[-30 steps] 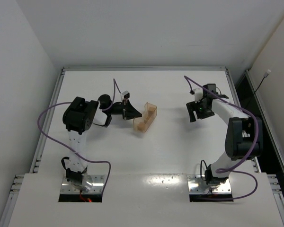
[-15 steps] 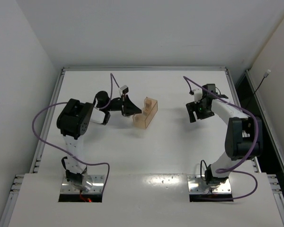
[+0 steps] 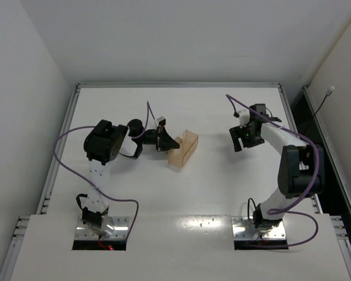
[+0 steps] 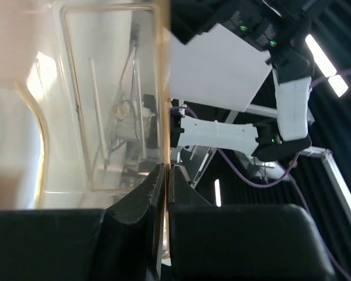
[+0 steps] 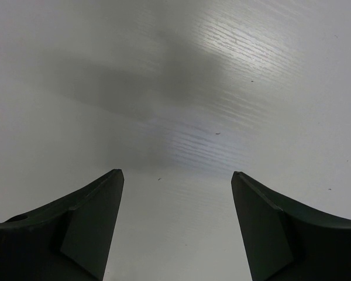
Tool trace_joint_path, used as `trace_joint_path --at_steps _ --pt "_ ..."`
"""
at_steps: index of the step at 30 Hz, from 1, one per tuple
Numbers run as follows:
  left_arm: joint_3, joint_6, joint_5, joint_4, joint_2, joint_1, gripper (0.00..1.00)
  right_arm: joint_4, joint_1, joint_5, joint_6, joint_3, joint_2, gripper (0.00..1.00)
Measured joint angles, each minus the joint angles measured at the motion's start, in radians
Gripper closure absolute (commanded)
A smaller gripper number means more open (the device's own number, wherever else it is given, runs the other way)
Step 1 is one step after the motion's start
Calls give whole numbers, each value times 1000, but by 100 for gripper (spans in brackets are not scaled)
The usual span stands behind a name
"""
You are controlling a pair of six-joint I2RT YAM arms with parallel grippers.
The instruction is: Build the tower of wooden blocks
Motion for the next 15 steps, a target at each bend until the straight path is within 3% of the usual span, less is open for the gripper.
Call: trace_joint_path --at_steps 11,15 --pt "70 22 53 14 -249 -135 100 1 0 -1 0 0 0 30" --pt "156 237 86 -45 -333 -142 100 1 3 -1 -1 0 0 33"
